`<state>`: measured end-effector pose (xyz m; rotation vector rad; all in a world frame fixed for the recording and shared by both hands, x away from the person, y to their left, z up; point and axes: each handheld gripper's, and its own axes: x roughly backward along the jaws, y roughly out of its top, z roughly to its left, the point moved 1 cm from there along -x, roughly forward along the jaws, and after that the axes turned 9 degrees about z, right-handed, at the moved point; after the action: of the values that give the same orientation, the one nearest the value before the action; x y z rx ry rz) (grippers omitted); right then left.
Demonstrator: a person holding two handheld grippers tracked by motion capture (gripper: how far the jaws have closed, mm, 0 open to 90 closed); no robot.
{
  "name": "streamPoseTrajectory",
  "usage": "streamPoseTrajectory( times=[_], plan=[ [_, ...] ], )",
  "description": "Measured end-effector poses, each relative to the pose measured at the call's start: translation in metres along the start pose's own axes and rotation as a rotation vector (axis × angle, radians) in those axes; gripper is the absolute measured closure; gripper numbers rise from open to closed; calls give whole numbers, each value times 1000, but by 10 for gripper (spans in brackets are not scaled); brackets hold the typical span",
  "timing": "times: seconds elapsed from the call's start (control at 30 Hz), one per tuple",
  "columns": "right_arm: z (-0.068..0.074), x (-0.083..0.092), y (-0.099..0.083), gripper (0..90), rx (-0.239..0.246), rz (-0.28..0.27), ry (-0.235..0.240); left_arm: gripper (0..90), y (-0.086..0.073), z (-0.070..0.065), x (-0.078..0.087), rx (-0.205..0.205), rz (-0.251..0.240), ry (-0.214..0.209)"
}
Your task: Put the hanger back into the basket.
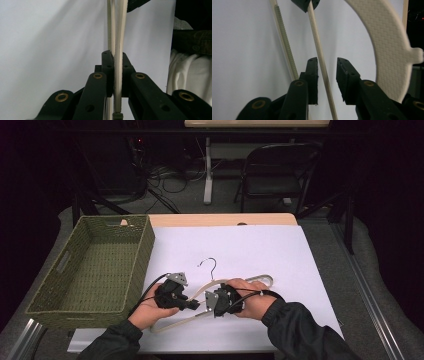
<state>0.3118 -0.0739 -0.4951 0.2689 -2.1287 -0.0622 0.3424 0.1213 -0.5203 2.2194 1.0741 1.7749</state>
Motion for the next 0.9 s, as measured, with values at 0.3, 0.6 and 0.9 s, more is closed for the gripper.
streamPoseTrajectory(
  times=[0.3,0.6,0.9],
  plan=[
    [-3,22,-15,613,-105,-52,3,873,-7,1,17,31,-55,56],
    [-4,28,-58,576,-288,-54,7,873,-16,2,38,93,-145,76],
    [-6,31,-78,528,-383,-47,15,872,-20,-23,68,121,-175,147]
  ],
)
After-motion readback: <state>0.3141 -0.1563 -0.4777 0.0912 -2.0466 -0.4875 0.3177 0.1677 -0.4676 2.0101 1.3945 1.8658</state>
